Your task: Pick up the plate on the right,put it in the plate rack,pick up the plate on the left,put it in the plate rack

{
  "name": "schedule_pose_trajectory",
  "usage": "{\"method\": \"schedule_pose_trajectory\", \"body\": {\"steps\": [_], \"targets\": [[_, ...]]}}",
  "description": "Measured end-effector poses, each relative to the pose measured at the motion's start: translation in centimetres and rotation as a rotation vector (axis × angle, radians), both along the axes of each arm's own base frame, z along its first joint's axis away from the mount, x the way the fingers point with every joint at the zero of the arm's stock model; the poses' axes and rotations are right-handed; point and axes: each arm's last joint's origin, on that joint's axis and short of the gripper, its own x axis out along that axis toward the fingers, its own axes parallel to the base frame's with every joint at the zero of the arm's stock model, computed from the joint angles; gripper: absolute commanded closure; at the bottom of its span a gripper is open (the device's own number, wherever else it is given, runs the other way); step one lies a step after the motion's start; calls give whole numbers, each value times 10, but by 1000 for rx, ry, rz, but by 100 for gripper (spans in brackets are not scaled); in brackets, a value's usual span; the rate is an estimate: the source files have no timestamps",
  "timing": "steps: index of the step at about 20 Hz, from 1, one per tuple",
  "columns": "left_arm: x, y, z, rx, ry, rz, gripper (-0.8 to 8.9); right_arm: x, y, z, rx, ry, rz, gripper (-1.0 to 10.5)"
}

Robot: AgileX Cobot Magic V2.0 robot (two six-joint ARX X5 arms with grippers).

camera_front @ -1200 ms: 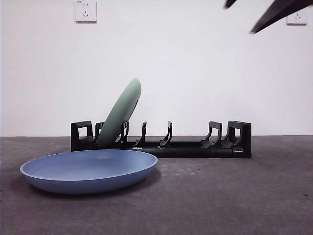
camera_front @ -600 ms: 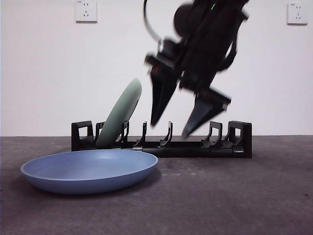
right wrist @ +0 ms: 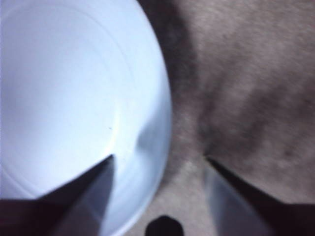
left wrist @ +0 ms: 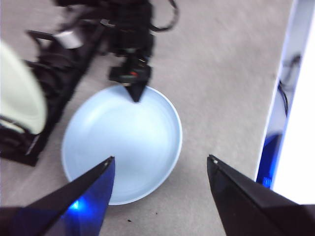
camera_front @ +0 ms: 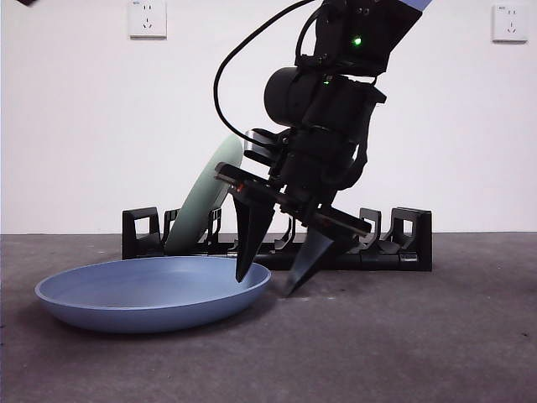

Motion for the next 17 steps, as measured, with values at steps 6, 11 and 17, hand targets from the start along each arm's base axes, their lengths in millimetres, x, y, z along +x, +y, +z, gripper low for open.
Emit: {"method": "schedule_pose_trajectory", "body": {"steps": [6, 11, 17], "targets": [[4, -28, -12, 163, -18, -87, 457, -2, 4, -1, -11, -15, -6, 963], [-1, -43, -18, 246, -53, -143, 395, -3, -3, 4, -20, 32, -34, 963], [-14, -63, -22, 393, -186, -294, 395, -21, -49, 89, 57, -33, -59, 963]]}}
